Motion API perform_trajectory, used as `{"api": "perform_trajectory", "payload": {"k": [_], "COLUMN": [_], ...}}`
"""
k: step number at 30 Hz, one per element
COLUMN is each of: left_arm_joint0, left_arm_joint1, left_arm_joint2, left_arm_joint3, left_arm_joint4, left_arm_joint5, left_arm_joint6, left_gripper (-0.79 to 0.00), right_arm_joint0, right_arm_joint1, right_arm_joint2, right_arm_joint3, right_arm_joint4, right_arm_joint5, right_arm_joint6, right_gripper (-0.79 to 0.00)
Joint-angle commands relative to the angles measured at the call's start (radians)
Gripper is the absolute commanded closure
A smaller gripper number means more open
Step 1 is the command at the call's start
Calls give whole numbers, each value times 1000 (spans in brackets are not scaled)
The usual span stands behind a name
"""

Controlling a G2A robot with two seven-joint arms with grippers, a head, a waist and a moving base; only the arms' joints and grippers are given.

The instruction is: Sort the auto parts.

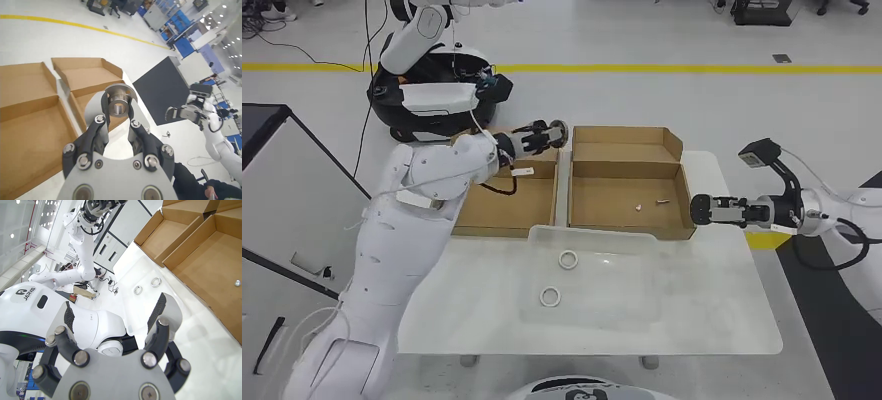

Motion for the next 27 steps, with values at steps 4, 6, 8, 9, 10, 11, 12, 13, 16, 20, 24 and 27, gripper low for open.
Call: {"api": "perform_trajectory", "payload": {"k": [4, 6, 8, 9, 10, 11, 12, 13, 16, 20, 24, 27], "left_arm_joint0": [-46, -65, -84, -92, -102, -111, -118, -127, -146, -166, -183, -192], "left_arm_joint1": [1, -1, -3, -5, -6, -8, -9, -11, -18, -29, -42, -51], "left_arm_joint2": [63, 90, 120, 129, 144, 157, 169, 184, 219, 265, 310, 334], "left_arm_joint3": [73, 104, 130, 144, 157, 169, 185, 196, 233, 284, 333, 367], "left_arm_joint4": [199, 257, 313, 317, 336, 353, 364, 382, 411, 448, 487, 492], "left_arm_joint5": [94, 117, 128, 140, 138, 135, 137, 131, 131, 133, 130, 116], "left_arm_joint6": [-13, -29, -57, -75, -95, -109, -130, -149, -183, -210, -224, -234], "left_gripper": [0, 0, 0, 0, 0, 0, 0, 0, 0, 0, 0, 0], "right_arm_joint0": [0, 0, 0, 0, 0, 0, 0, 0, 0, 0, 0, 0], "right_arm_joint1": [0, 0, 0, 0, 0, 0, 0, 0, 0, 0, 0, 0], "right_arm_joint2": [0, 0, 0, 0, 0, 0, 0, 0, 0, 0, 0, 0], "right_arm_joint3": [0, 0, 0, 0, 0, 0, 0, 0, 0, 0, 0, 0], "right_arm_joint4": [0, 0, 0, 0, 0, 0, 0, 0, 0, 0, 0, 0], "right_arm_joint5": [0, 0, 0, 0, 0, 0, 0, 0, 0, 0, 0, 0], "right_arm_joint6": [0, 0, 0, 0, 0, 0, 0, 0, 0, 0, 0, 0], "right_gripper": [-785, -785, -785, -785, -785, -785, -785, -785, -785, -785, -785, -785]}}
